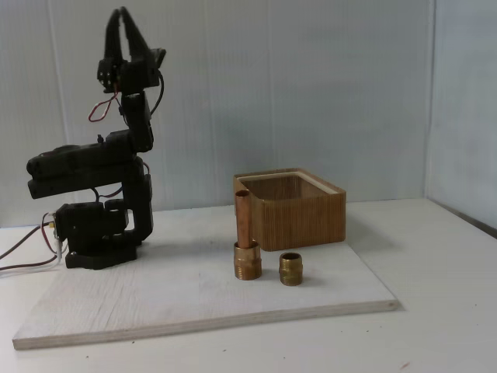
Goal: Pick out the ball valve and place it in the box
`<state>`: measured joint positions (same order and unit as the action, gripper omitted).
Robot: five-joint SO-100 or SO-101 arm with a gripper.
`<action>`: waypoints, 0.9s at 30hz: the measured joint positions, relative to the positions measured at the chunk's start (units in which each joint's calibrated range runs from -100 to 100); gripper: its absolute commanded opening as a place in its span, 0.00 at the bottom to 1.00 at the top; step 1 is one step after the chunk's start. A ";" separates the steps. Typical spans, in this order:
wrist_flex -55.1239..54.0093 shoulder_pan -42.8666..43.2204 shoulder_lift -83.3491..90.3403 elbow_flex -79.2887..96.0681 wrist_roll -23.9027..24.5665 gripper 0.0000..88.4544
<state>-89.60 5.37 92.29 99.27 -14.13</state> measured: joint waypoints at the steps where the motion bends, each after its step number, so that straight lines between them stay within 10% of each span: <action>1: -1.38 0.00 0.00 0.00 0.00 0.01; 27: -5.16 0.52 -0.08 0.00 15.24 0.01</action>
<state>-94.75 5.89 92.21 99.27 1.11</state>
